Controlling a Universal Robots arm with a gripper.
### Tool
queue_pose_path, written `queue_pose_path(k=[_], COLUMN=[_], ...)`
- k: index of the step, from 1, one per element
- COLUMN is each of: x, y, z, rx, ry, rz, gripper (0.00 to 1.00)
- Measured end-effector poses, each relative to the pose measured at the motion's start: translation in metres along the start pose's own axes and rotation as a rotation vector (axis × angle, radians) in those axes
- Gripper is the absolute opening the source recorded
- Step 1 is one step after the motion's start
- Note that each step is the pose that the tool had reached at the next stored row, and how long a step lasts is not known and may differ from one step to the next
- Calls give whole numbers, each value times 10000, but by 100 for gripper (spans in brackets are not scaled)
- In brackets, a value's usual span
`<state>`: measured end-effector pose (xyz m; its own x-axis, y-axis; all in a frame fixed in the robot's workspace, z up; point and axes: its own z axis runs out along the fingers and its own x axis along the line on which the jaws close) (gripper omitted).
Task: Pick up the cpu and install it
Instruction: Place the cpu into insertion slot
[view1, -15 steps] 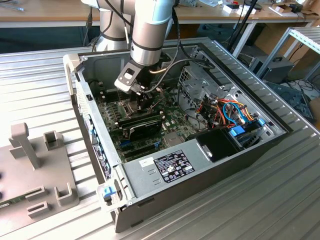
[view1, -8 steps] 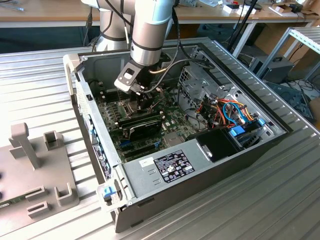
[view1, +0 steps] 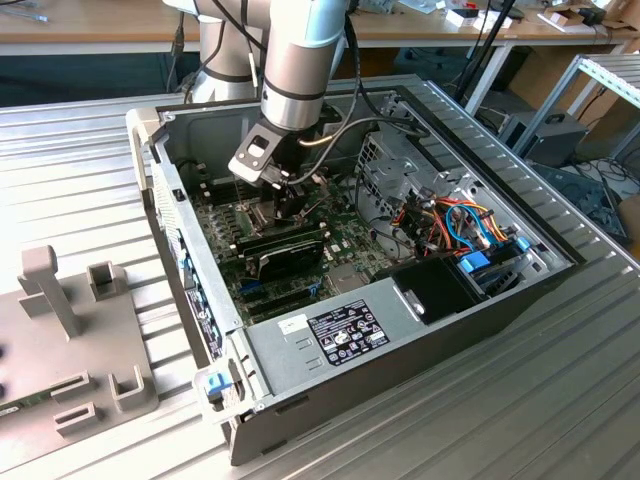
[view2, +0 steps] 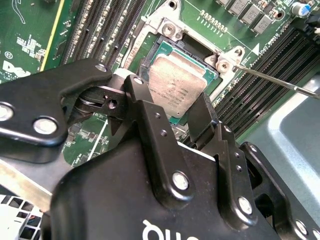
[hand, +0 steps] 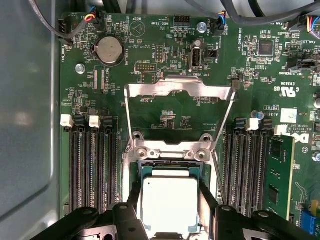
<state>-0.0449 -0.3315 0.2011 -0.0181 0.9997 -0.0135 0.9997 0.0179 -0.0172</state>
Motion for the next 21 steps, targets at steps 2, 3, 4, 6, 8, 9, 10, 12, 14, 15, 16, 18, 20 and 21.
queue_pose_path(k=[2,3,4,6,8,9,10,12,14,15,16,18,20,21], x=[0,0,0,0,0,0,0,0,0,0,0,0,0,0], y=[0,0,0,0,2,2,2,2,2,2,2,2,3,3], z=[0,-1,-1,-1,-1,0,1,6,7,8,9,10,13,14], rx=[0,2,3,4,4,5,5,4,5,5,4,4,3,4], ry=[0,1,1,2,2,1,0,3,1,1,2,2,4,2], rz=[49,113,164,215,226,226,226,226,226,226,226,226,226,226], gripper=[55,55,55,55,55,55,55,55,55,55,55,55,55,55])
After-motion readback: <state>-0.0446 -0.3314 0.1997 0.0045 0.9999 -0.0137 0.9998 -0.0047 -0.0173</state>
